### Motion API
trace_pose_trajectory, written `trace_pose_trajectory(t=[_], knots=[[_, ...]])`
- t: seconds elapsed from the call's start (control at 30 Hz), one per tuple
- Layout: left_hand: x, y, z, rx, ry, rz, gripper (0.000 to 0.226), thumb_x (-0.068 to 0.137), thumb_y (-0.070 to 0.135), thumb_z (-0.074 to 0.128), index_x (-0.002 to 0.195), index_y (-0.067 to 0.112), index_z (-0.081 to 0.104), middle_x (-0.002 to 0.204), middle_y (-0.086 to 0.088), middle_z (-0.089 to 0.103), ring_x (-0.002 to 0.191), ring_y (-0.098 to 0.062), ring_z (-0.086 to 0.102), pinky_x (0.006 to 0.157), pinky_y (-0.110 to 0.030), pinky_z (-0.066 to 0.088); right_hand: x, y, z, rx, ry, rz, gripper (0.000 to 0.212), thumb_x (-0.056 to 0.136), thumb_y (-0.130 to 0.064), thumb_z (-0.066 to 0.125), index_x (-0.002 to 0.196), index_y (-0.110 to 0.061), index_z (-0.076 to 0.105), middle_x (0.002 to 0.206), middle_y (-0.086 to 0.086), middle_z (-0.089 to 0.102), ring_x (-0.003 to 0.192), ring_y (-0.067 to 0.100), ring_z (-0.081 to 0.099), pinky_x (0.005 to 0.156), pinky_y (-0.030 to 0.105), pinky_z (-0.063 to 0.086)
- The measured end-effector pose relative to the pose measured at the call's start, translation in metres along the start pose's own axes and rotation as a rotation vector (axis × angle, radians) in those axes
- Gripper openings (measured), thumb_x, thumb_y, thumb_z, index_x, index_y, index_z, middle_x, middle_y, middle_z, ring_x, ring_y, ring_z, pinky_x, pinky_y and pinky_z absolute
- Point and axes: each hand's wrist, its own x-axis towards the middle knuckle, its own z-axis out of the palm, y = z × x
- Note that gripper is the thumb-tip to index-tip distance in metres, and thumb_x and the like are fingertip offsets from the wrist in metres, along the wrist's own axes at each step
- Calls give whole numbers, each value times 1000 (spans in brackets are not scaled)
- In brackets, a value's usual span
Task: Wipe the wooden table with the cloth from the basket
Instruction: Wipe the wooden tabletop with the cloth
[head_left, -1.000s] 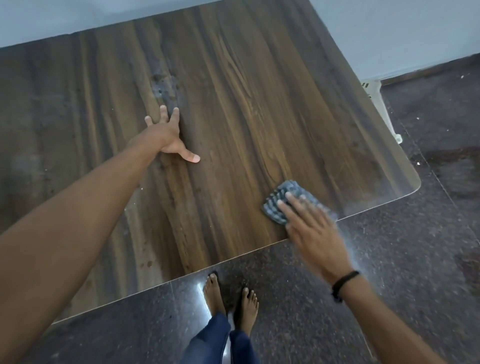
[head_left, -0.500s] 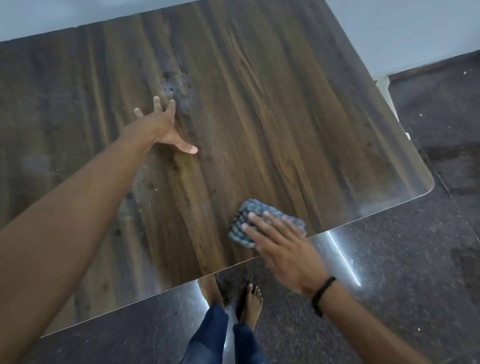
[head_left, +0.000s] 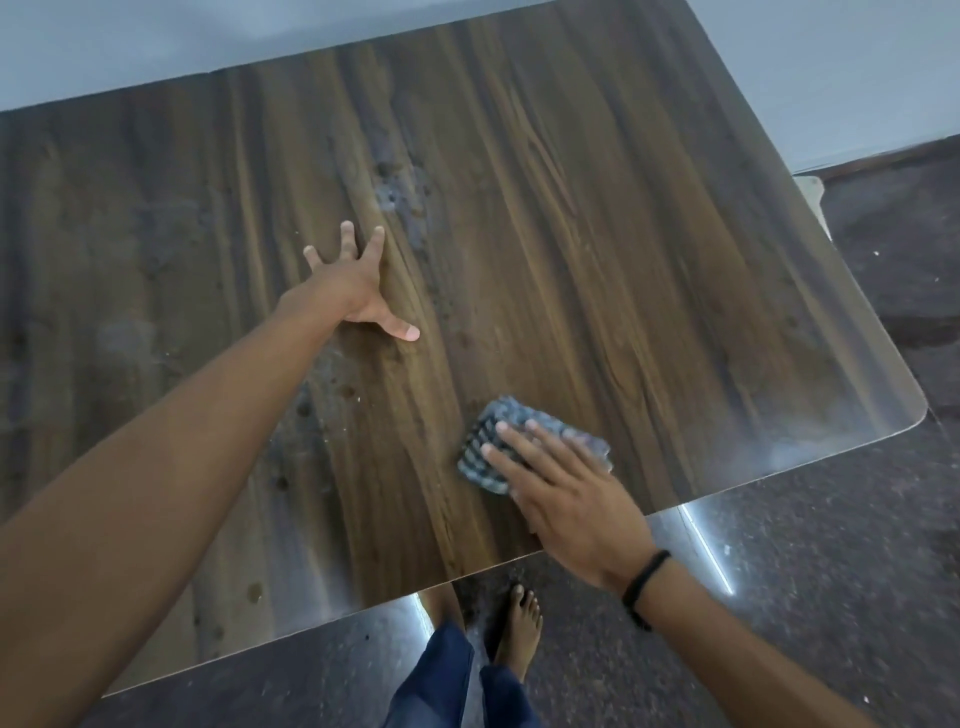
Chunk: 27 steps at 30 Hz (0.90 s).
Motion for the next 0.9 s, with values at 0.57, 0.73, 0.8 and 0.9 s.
trace_pose_trajectory(t=[0.57,0.73,0.8,0.9], knots=[[55,-28,-48,21,64,-10,151,53,59,88,153,37,-22,161,1,-31,145,-48,-19,118,-64,6,121,52,-22,32,93,123,52,105,-34,29,157,-35,24,166,-7,18,153,19,14,123,50,17],[58,-29,-48,2,54,14,150,54,57,90,153,38,-22,160,3,-32,146,-47,-19,116,-67,10,144,21,-10,1,11,-68,53,105,-32,31,157,-32,24,166,-5,18,153,20,16,124,48,15],[58,-32,-48,-7,60,18,150,54,57,90,152,39,-21,160,4,-32,146,-46,-19,116,-68,11,165,53,-18,-45,64,-99,54,103,-29,35,156,-28,29,165,-1,23,151,24,25,122,46,19],[58,-32,-48,-30,52,47,149,55,55,90,153,39,-21,160,4,-33,146,-46,-20,115,-69,12,200,59,-34,69,155,464,53,103,-30,33,156,-29,29,165,0,23,152,26,21,122,49,18]])
